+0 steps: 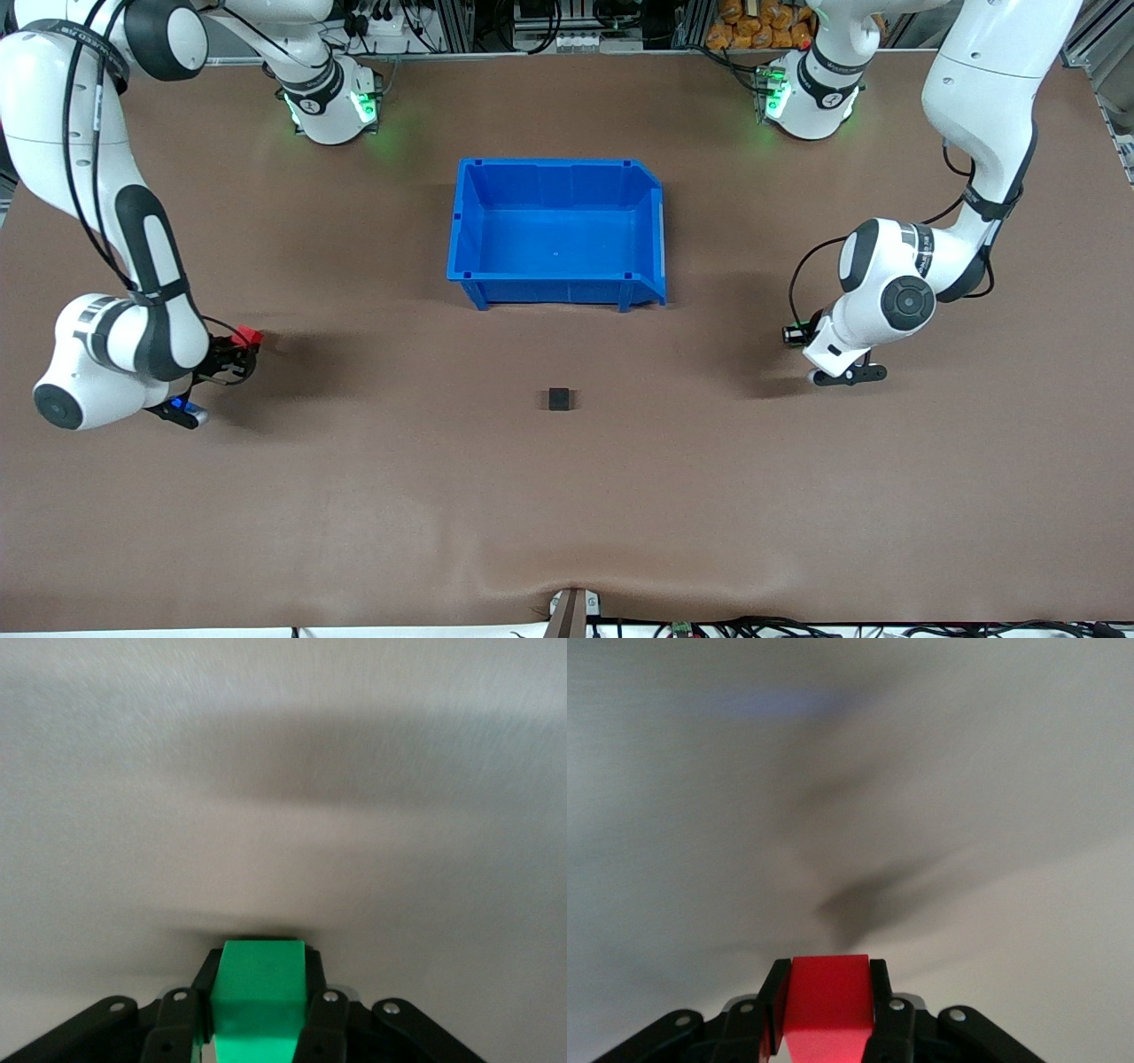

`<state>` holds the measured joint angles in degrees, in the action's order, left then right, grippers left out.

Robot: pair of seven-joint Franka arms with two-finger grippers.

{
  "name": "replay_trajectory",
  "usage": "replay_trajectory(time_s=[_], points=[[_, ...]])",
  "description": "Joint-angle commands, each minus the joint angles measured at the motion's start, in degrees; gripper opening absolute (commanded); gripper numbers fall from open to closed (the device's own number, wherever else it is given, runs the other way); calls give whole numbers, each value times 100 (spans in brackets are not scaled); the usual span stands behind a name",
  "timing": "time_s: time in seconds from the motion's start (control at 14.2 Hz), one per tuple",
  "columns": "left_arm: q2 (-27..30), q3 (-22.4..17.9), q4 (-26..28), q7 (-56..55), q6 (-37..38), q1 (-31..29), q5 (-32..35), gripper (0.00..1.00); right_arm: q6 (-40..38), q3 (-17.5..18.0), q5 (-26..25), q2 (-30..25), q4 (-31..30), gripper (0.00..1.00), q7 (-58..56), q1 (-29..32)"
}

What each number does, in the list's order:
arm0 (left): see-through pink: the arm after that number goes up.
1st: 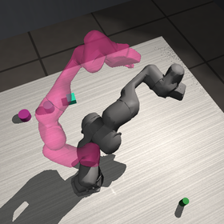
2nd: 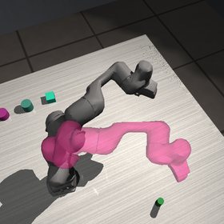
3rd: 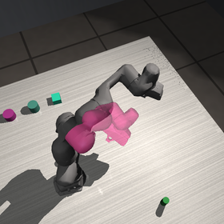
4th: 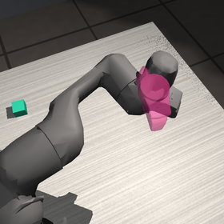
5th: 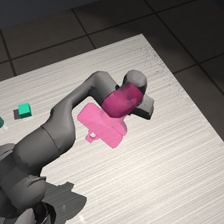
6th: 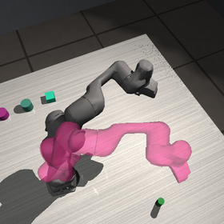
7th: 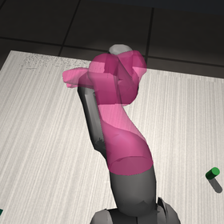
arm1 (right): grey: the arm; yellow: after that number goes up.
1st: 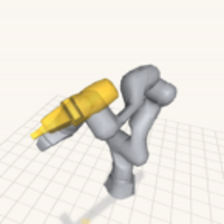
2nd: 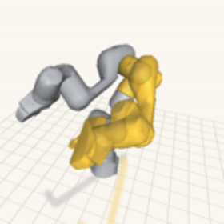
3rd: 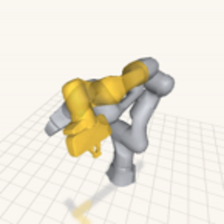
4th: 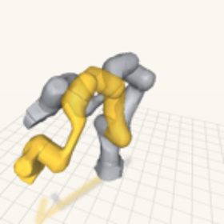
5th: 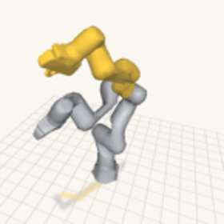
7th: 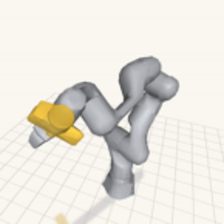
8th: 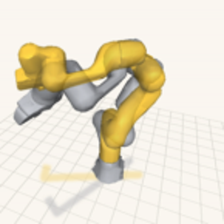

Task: Attach green and red cubes to black cube
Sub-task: 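Carry the red cube and the green cube toward the black cube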

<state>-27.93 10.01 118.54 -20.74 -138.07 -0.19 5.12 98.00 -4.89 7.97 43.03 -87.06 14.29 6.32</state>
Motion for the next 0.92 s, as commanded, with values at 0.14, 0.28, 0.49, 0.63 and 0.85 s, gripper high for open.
replay_trajectory(time_s=[0.14, 0.28, 0.49, 0.63, 0.85], points=[[-10, 62, -751, -1860, 569, 273, 112, 0, -642, 76, 1888, -93, 488, 0, 2143, -252], [-107, 62, -1208, -2537, 947, 387, 60, 0, -354, 76, 2426, -93, 497, 0, 3258, -744], [-370, 71, -1876, -3556, 1282, 589, -19, 0, 586, 111, 2692, -84, 514, 0, 4780, -1350], [-607, 71, -2254, -4216, 1309, 748, -46, 0, 1245, 111, 2710, -67, 488, 0, 5484, -1834], [-880, 71, -2711, -5262, 1300, 1028, -239, 0, 2274, 164, 3070, 39, 392, 0, 6452, -2415]])
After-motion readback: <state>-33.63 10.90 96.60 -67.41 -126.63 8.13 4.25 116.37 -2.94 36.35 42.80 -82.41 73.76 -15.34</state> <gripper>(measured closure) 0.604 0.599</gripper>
